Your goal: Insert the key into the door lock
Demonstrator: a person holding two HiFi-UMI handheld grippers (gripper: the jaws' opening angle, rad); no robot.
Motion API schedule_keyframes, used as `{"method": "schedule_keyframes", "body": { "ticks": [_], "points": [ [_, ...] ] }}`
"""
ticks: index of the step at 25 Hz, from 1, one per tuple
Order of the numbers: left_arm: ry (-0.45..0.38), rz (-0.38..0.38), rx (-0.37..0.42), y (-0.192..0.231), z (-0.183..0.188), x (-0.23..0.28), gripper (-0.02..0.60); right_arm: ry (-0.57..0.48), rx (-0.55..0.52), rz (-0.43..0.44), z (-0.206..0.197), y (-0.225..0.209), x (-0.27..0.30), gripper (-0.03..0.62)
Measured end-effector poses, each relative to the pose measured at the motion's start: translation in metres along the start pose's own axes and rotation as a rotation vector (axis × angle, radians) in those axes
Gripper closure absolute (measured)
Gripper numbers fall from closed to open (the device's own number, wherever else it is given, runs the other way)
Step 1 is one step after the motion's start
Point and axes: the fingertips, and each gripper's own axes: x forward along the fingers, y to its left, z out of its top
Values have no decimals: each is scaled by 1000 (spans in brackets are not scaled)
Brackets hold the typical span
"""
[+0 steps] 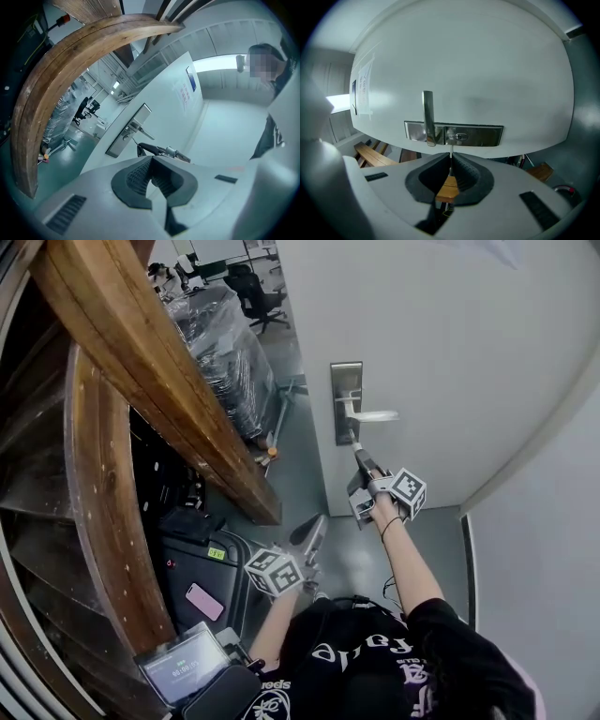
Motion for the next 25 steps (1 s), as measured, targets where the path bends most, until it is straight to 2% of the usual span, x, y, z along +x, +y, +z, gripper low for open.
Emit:
{"method": "schedule_keyframes", "body": {
  "ticks": [12,18,25],
  "points": [
    [-1,9,-7,26,16,1,577,-36,77,-58,7,-26,33,560],
    [-25,31,-16,43,29,0,577,-36,98,-21,2,-17,37,560],
    [-19,37,-29,51,28,5,577,-36,91,-25,1,-15,35,560]
  ]
}}
